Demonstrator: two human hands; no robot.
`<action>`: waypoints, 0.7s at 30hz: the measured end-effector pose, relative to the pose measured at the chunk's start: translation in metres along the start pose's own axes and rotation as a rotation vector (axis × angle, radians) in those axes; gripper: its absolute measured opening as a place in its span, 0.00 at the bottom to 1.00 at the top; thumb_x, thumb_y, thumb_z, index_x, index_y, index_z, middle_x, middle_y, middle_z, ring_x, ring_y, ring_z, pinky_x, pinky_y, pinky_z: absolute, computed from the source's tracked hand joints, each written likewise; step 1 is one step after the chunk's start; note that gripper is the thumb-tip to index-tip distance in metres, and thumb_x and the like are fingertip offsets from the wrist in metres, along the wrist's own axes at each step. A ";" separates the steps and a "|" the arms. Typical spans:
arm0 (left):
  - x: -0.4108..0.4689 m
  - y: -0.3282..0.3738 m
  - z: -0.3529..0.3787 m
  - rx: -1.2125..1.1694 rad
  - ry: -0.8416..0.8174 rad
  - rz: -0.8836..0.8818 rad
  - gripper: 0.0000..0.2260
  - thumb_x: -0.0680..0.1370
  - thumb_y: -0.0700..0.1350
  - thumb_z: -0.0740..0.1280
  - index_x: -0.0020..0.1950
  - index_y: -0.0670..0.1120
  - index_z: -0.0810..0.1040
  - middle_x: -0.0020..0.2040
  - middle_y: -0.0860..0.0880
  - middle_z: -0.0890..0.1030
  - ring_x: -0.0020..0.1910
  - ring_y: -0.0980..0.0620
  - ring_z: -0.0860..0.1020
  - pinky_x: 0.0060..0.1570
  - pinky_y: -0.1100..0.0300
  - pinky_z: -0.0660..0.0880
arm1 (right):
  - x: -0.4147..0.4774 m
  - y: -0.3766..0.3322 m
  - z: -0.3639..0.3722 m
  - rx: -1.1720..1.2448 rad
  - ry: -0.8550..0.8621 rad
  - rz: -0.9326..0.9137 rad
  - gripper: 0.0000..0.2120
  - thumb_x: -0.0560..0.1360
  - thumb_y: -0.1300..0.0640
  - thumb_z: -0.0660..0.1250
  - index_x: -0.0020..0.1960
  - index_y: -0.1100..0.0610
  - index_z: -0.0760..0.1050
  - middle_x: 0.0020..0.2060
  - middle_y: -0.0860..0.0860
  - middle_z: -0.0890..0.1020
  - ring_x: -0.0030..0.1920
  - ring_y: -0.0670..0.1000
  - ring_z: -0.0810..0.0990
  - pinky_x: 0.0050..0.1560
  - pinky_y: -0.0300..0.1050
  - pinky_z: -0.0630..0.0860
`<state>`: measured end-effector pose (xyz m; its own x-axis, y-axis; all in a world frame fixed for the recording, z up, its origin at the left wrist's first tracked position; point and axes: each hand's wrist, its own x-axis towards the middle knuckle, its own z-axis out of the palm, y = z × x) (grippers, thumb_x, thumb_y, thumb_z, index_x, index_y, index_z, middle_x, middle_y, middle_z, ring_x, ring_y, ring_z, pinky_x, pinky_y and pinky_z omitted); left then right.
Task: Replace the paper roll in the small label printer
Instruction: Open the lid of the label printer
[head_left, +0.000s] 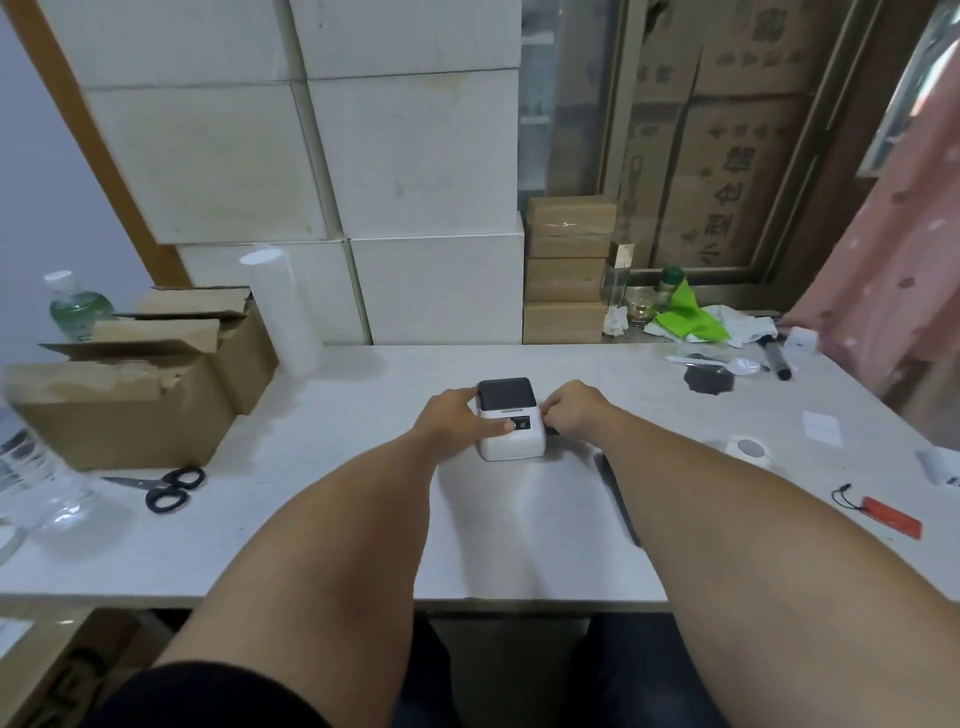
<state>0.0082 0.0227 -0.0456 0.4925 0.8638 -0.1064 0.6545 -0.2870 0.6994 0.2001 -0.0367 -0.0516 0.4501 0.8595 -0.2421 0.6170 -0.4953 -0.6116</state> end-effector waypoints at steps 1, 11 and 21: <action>0.003 -0.002 -0.002 -0.012 -0.011 0.003 0.27 0.71 0.58 0.77 0.69 0.59 0.77 0.39 0.57 0.77 0.39 0.60 0.75 0.36 0.65 0.69 | 0.004 0.001 0.000 0.042 0.003 -0.001 0.11 0.77 0.61 0.68 0.54 0.58 0.88 0.54 0.56 0.86 0.57 0.58 0.83 0.63 0.53 0.80; 0.029 -0.021 -0.005 -0.179 -0.171 0.012 0.31 0.70 0.55 0.80 0.71 0.52 0.75 0.37 0.47 0.78 0.36 0.50 0.78 0.41 0.60 0.76 | 0.017 0.006 -0.011 -0.012 -0.130 -0.063 0.10 0.71 0.59 0.70 0.48 0.58 0.89 0.49 0.57 0.88 0.53 0.58 0.84 0.59 0.53 0.80; 0.034 -0.029 0.001 -0.247 -0.190 -0.019 0.23 0.71 0.54 0.80 0.62 0.50 0.78 0.37 0.50 0.77 0.38 0.52 0.76 0.42 0.61 0.73 | 0.015 0.004 -0.008 -0.110 -0.103 -0.070 0.08 0.72 0.61 0.70 0.46 0.61 0.88 0.45 0.59 0.87 0.43 0.54 0.80 0.47 0.47 0.77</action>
<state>0.0069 0.0602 -0.0700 0.5947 0.7688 -0.2352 0.5172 -0.1419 0.8440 0.2147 -0.0266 -0.0513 0.3390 0.8978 -0.2810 0.7139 -0.4400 -0.5447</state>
